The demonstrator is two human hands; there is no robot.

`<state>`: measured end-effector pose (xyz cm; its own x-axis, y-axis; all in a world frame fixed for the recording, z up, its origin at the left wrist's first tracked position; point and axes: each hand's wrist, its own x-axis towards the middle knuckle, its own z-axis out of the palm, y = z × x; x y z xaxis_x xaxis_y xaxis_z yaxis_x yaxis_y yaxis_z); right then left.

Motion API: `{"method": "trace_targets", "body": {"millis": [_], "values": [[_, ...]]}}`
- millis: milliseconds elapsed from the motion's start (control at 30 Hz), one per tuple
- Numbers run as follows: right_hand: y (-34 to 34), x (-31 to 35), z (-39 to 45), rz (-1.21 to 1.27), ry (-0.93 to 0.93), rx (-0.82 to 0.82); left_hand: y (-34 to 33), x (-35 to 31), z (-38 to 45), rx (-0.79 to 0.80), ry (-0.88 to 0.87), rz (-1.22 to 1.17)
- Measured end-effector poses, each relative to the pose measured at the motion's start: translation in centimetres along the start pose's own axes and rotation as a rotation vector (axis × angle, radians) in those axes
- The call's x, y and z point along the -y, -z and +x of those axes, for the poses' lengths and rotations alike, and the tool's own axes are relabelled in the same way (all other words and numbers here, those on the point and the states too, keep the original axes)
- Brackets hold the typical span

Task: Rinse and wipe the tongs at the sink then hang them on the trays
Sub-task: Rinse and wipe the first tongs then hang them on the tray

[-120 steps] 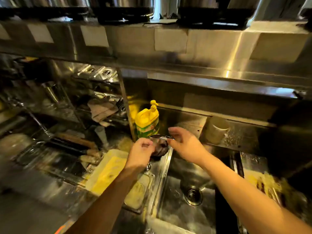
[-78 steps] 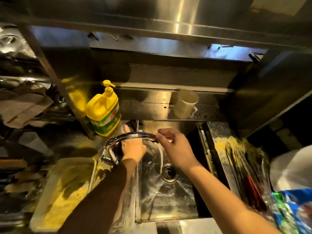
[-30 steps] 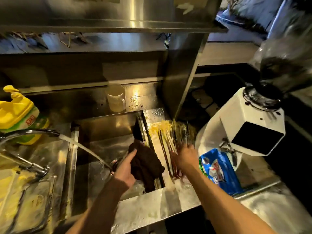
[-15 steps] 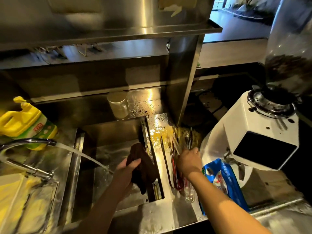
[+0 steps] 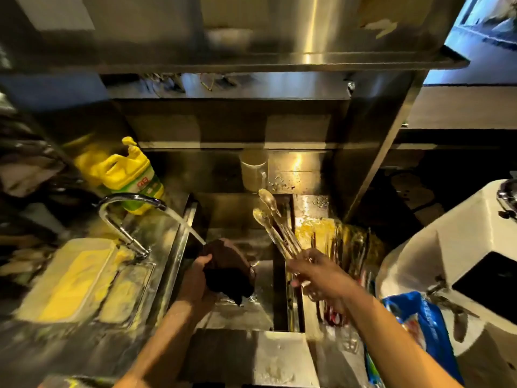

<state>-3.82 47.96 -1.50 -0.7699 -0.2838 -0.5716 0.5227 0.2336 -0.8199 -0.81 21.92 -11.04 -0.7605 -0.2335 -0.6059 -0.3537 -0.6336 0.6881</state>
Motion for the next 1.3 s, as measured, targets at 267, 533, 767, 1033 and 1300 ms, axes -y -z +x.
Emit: {"method": "trace_targets", "body": {"millis": [267,533,767,1033,1300], "values": [[-7.2,0.3,3.3,-0.028,-0.146,0.291,5.1,-3.4,0.7,-0.016,-0.056,-0.18],[-11.9,1.1,5.3,-0.137,-0.13,0.227,4.9,-6.2,3.0,0.185,-0.102,-0.278],[-12.5,1.2,5.5,-0.195,-0.076,0.165,4.7,-8.0,4.6,0.273,-0.019,-0.316],[-13.6,0.7,5.2,-0.188,-0.059,0.196,3.1,-8.6,9.1,0.111,0.078,-0.081],[-14.1,0.9,5.5,-0.284,-0.08,0.19,1.8,-6.6,9.6,-0.005,0.285,0.083]]}}
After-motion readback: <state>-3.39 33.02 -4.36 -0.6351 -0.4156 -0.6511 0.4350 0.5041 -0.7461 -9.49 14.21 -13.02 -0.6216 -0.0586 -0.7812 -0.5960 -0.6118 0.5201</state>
